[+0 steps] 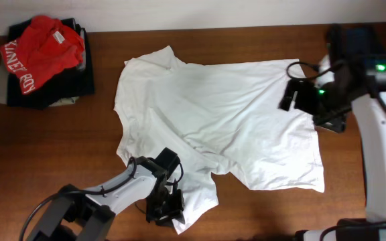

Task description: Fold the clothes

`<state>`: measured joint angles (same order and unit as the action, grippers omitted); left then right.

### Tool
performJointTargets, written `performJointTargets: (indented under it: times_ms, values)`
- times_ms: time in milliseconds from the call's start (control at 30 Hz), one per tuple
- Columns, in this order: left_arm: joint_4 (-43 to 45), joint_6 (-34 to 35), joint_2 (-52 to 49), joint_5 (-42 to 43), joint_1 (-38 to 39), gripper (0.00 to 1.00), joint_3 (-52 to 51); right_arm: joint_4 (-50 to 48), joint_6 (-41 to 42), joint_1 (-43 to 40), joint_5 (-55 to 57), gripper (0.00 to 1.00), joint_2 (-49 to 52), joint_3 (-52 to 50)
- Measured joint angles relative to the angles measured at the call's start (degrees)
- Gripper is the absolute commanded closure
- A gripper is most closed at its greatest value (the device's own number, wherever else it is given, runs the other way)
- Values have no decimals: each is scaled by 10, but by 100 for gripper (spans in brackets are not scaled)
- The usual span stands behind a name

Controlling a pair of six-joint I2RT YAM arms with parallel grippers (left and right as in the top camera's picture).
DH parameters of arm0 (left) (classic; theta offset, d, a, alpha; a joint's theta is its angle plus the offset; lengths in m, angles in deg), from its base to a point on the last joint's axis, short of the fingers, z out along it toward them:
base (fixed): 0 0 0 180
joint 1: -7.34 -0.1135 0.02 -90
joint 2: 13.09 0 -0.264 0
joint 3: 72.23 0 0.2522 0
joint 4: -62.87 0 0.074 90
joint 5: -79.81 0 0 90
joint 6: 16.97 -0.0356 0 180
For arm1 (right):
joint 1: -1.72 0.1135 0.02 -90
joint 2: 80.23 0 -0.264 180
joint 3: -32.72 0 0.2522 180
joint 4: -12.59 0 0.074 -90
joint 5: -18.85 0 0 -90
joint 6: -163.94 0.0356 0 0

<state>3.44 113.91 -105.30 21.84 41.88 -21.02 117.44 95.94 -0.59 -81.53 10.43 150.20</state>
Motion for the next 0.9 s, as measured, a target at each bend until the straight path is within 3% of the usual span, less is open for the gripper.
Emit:
performJointTargets:
  times_ms: [67, 333, 600, 767, 900]
  values:
    - [4, -2, -3, 0, 0, 99, -1, 6, 0, -15, 5, 1, -6, 0]
    - [-10, -21, -4, -13, -21, 99, -1, 30, -2, -45, 32, 1, -16, 0]
    - [-98, -23, 85, -115, -83, 99, -1, 34, 25, -66, 74, 1, -58, -23]
    - [-130, -23, 137, -154, -97, 99, -1, 30, 40, -86, 86, 1, -102, -86]
    - [-168, -23, 154, -200, -99, 99, 0, -26, 49, -101, 88, 1, -150, -208]
